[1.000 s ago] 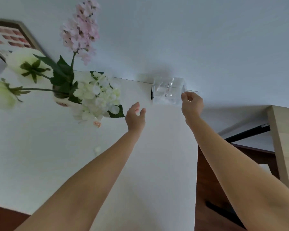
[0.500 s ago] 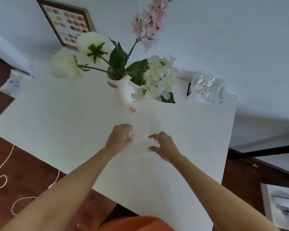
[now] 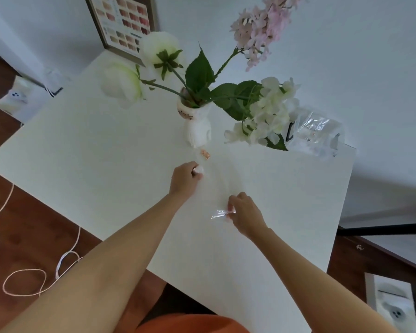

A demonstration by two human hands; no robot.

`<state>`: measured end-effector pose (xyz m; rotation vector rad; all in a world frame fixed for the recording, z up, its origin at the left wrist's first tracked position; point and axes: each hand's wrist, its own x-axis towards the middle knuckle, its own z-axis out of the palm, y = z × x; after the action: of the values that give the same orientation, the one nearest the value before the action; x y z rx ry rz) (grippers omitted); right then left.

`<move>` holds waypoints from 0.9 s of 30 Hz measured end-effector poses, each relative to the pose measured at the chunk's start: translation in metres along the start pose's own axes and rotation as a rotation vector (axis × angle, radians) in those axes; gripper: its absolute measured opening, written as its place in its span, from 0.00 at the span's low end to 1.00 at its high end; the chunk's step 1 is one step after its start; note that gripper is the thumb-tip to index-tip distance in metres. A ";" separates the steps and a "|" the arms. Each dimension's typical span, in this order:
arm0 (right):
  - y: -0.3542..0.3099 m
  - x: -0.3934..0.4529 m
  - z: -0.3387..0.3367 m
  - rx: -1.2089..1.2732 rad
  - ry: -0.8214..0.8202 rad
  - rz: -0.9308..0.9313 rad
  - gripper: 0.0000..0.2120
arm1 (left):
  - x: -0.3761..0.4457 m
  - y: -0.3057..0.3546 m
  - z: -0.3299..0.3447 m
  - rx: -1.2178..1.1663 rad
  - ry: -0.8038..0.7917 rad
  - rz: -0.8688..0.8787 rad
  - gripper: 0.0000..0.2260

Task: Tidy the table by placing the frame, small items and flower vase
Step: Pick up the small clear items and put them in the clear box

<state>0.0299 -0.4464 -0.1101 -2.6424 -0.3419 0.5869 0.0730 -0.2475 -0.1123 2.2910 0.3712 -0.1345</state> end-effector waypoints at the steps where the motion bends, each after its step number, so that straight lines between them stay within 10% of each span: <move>1: 0.001 0.000 -0.001 0.005 0.002 0.004 0.05 | 0.006 0.004 0.000 -0.032 0.021 -0.014 0.05; 6: 0.009 -0.005 -0.008 0.109 0.063 0.068 0.04 | 0.031 0.021 0.008 0.005 0.004 -0.015 0.18; 27: 0.107 0.013 -0.122 0.682 0.713 0.488 0.06 | 0.027 0.051 0.046 0.329 -0.119 0.247 0.14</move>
<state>0.1115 -0.5780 -0.0611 -2.0571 0.6183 -0.1331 0.1153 -0.3076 -0.1136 2.6156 -0.0003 -0.2189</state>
